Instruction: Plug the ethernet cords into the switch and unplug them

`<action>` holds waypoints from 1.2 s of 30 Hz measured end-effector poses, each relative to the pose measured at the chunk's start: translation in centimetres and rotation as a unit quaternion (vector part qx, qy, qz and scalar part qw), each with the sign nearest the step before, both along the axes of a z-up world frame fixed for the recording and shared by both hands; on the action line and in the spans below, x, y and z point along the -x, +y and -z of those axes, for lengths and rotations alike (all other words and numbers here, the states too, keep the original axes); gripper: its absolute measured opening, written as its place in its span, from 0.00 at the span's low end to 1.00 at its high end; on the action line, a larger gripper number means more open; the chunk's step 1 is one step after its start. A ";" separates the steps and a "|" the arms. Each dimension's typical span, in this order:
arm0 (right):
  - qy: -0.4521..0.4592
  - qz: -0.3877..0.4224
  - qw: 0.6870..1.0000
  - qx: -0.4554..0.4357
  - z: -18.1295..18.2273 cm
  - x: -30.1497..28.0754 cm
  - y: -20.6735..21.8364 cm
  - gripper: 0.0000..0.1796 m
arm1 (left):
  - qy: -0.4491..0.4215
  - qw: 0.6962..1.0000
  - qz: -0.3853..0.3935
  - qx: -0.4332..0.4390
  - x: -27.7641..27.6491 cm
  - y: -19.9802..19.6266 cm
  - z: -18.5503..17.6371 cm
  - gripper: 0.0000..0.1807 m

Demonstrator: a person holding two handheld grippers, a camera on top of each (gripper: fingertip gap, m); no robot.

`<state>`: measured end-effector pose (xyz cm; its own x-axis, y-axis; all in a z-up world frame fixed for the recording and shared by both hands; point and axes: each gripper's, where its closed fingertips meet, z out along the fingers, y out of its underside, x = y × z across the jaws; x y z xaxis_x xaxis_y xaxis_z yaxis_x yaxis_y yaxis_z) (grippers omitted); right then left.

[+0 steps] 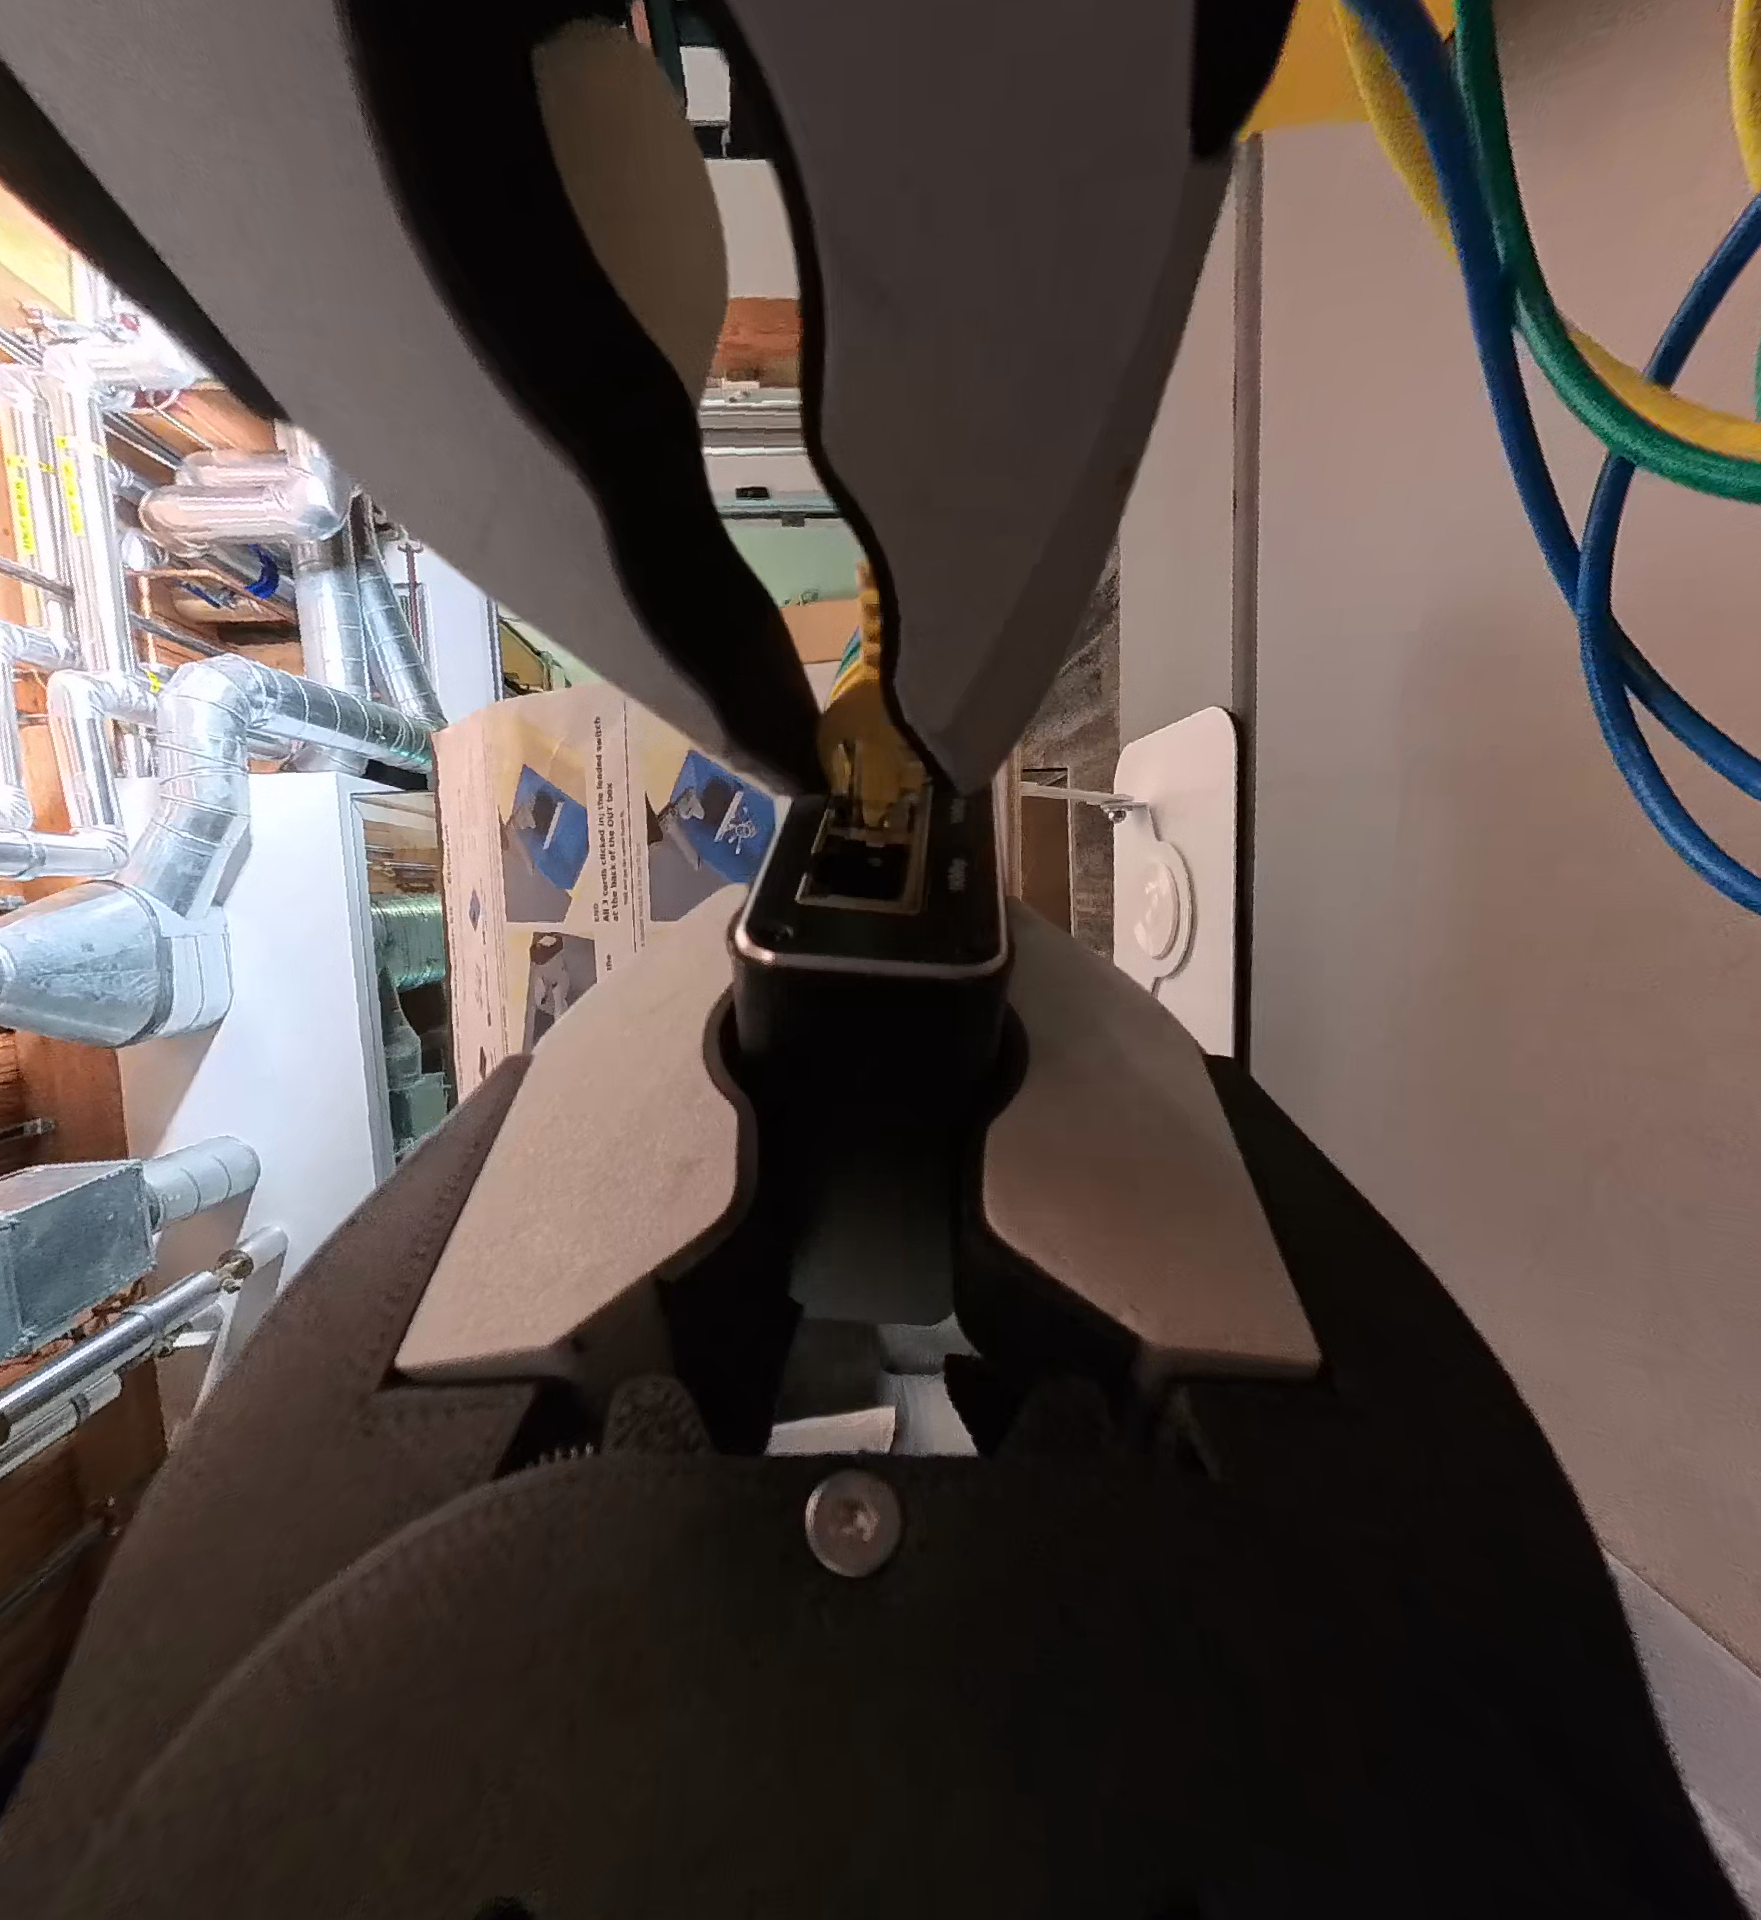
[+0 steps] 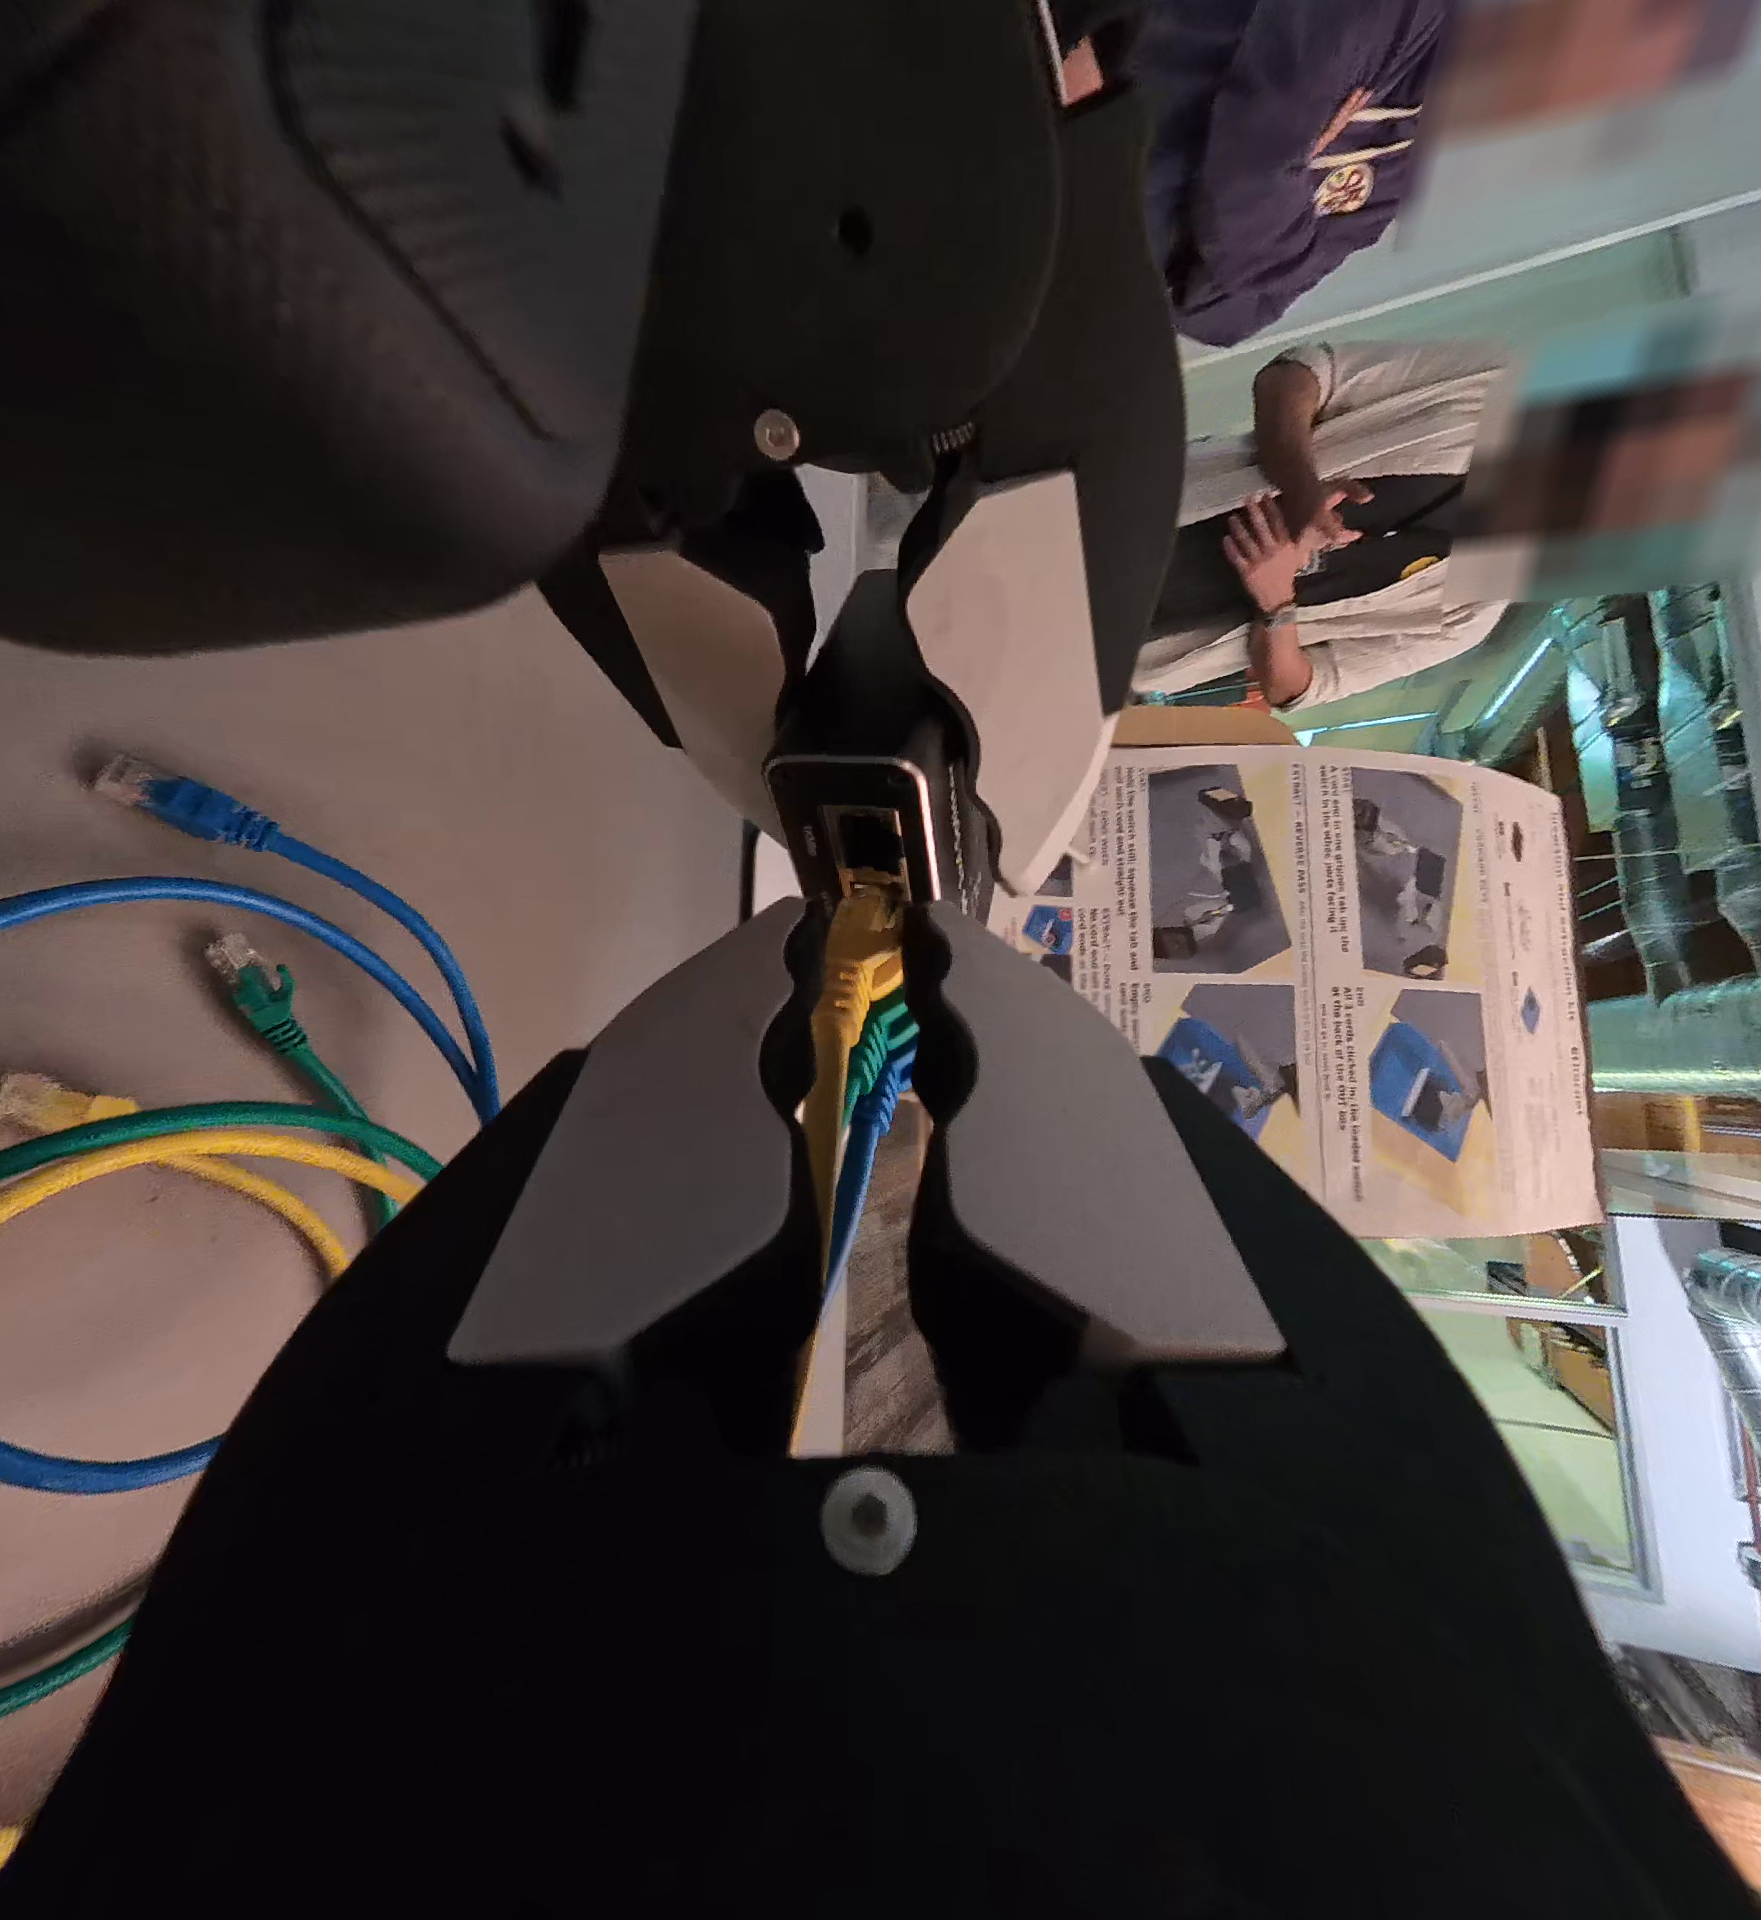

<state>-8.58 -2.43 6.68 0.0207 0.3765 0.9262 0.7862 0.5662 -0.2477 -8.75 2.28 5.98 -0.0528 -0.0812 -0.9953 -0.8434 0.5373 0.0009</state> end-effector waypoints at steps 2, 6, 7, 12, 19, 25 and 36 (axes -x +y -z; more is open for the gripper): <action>-0.006 0.005 1.000 0.013 0.3 -0.2 0.0 0.08 | 0.004 1.000 0.002 0.008 -0.2 0.0 0.3 0.21; -0.014 0.013 0.999 0.027 0.6 -0.5 0.1 0.09 | 0.006 1.000 0.006 0.020 -0.5 0.1 0.7 0.21; -0.016 0.013 0.999 0.032 0.8 -0.6 0.1 0.08 | 0.007 1.000 0.009 0.027 -0.5 0.1 0.9 0.21; -0.093 0.018 0.989 0.112 3.7 -1.8 -0.6 0.07 | -0.016 0.999 -0.041 0.015 1.0 2.3 0.5 0.21; -0.034 -0.035 0.981 0.185 3.3 -0.7 -2.3 0.08 | -0.046 0.996 -0.056 0.055 6.3 4.0 -1.3 0.21; -0.091 -0.043 0.951 0.294 7.7 -2.1 -2.9 0.02 | -0.047 0.995 -0.069 0.056 7.6 5.5 -0.8 0.21; 0.132 -0.139 0.972 0.135 -0.9 3.1 -2.8 0.08 | -0.031 0.996 -0.060 0.055 6.3 5.6 0.4 0.21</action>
<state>-11.70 -5.19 7.58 0.1070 0.6299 0.7693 0.5013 0.6340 -0.5888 -15.00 7.84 5.55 0.0256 -0.1915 -0.9812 -0.8978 0.4272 -0.1068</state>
